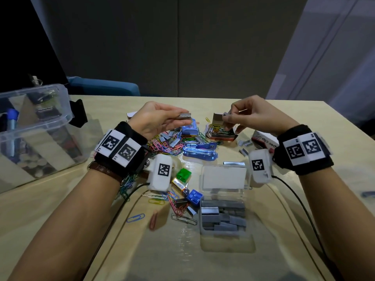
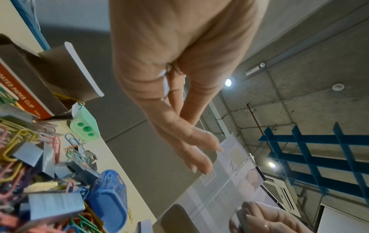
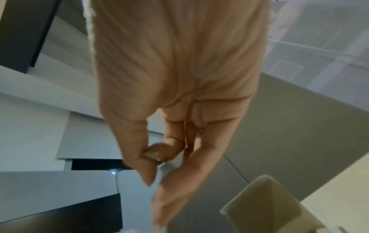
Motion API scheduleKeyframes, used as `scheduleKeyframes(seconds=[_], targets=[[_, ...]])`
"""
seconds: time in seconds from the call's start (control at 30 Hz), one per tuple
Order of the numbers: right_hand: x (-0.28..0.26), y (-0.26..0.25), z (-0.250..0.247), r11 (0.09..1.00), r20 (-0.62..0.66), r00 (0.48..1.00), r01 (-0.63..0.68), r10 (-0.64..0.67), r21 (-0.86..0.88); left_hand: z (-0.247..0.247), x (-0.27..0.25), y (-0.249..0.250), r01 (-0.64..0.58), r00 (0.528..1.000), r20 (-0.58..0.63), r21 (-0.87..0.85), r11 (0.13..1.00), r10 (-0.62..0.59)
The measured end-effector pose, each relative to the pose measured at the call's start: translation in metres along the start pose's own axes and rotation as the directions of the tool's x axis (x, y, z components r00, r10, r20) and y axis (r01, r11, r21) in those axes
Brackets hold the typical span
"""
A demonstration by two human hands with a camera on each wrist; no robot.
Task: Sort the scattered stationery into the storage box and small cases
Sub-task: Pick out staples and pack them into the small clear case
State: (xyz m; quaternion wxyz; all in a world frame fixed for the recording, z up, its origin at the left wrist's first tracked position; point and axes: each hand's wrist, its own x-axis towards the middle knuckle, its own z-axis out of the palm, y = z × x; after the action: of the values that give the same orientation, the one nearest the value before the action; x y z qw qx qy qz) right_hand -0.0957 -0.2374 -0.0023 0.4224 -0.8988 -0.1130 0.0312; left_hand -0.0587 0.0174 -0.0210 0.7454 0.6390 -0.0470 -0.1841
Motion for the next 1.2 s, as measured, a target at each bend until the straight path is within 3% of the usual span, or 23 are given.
scheduleKeyframes(seconds=[0.17, 0.3, 0.43, 0.5, 0.77, 1.0, 1.2], targets=[[0.000, -0.001, -0.002, 0.997, -0.015, 0.999, 0.033, -0.035, -0.066, 0.002, -0.002, 0.001, -0.017, 1.000, 0.024, 0.015, 1.000, 0.017], [-0.008, 0.001, -0.003, 0.982, 0.263, 0.957, -0.080, 0.125, -0.174, 0.001, -0.002, -0.001, -0.038, 0.999, -0.001, 0.029, 0.999, 0.038], [-0.007, 0.008, 0.010, 0.807, 0.286, 0.863, -0.206, 0.417, -0.554, 0.002, -0.002, -0.001, -0.034, 0.999, -0.005, 0.060, 0.998, 0.034], [-0.005, 0.008, 0.017, 0.732, 0.266, 0.847, -0.192, 0.460, -0.654, 0.003, -0.001, -0.001, -0.021, 1.000, 0.007, 0.071, 0.997, 0.021], [0.001, 0.006, 0.027, 0.687, 0.252, 0.864, -0.138, 0.436, -0.713, 0.001, 0.000, -0.004, -0.030, 0.999, 0.026, 0.098, 0.995, 0.028], [-0.004, 0.005, 0.017, 0.792, 0.240, 0.871, -0.233, 0.428, -0.565, 0.003, 0.001, -0.005, -0.035, 0.999, 0.030, 0.081, 0.996, 0.033], [-0.003, 0.011, 0.015, 0.774, 0.266, 0.861, -0.206, 0.435, -0.598, 0.004, 0.000, -0.004, -0.017, 0.998, 0.067, 0.103, 0.994, 0.010]])
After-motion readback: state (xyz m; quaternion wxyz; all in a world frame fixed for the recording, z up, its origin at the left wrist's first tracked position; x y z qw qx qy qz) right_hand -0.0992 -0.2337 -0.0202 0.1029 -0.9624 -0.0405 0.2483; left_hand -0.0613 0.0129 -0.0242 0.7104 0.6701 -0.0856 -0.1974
